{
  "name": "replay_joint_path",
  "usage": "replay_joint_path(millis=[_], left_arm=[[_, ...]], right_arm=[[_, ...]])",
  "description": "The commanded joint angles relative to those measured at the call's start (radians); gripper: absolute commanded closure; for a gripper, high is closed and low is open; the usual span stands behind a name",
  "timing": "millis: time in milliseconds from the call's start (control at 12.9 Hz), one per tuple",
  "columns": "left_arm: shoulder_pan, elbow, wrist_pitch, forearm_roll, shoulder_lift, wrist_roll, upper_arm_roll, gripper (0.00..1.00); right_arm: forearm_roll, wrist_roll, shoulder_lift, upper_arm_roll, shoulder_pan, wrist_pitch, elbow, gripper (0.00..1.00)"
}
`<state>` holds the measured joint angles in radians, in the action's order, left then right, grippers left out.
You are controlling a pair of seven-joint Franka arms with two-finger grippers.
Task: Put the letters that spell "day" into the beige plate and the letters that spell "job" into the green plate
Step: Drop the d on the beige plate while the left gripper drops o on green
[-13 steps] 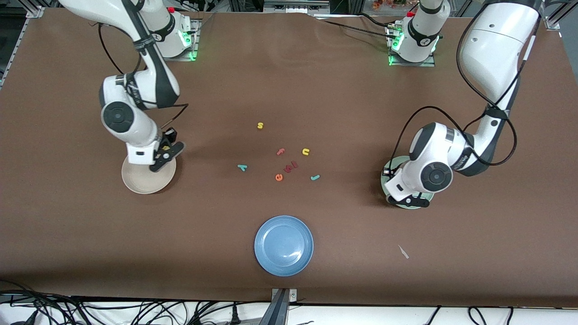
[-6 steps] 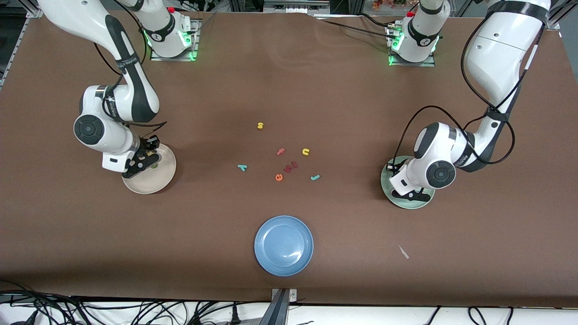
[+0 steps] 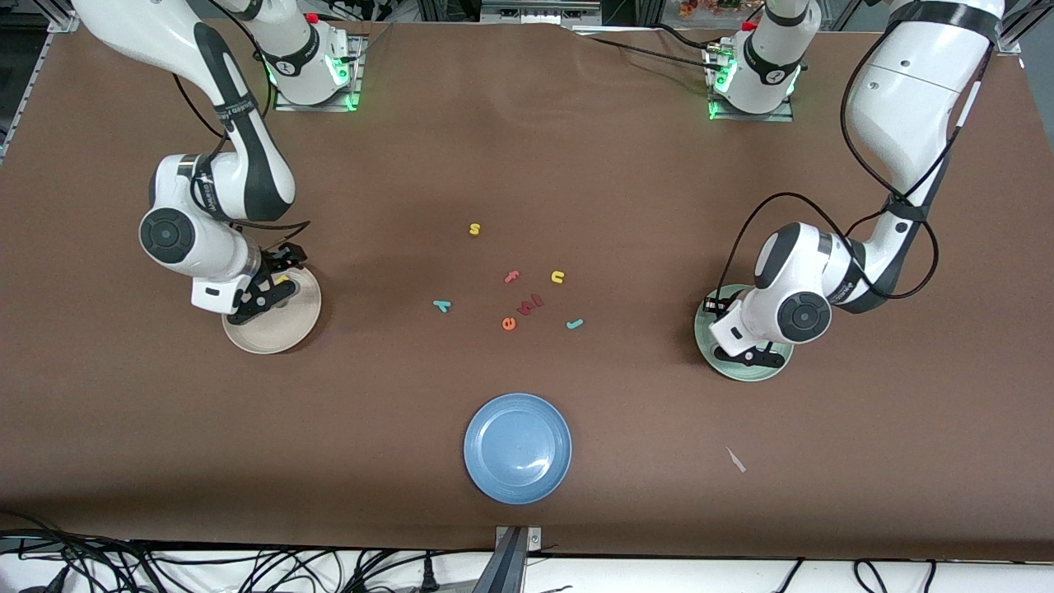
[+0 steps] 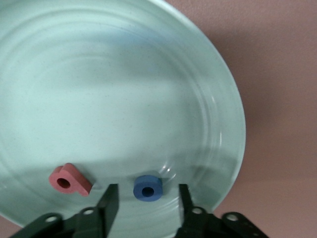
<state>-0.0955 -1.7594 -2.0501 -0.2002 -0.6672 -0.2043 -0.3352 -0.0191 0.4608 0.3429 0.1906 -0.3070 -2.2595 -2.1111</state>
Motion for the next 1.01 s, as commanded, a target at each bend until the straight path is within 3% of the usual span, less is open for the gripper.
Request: replay_joint_path(millis=[0, 466, 932], left_arm=[[-0.015, -0.023, 0.004, -0.024, 0.069, 0.026, -0.015, 0.00], [0.010, 0.069, 0.004, -0.021, 0.084, 0.045, -0.119, 0.00], [0.138, 0.185, -0.010, -0.028, -0.005, 0.143, -0.123, 0.00]], right_arm=[[-0.015, -0.037, -0.024, -0.074, 0.000, 0.040, 0.008, 0.00], [-0.007, 0.038, 0.001, -0.206, -0.009, 0.022, 0.094, 0.00], [-0.004, 0.036, 0.154, -0.214, -0.133, -0.032, 0.249, 0.00]])
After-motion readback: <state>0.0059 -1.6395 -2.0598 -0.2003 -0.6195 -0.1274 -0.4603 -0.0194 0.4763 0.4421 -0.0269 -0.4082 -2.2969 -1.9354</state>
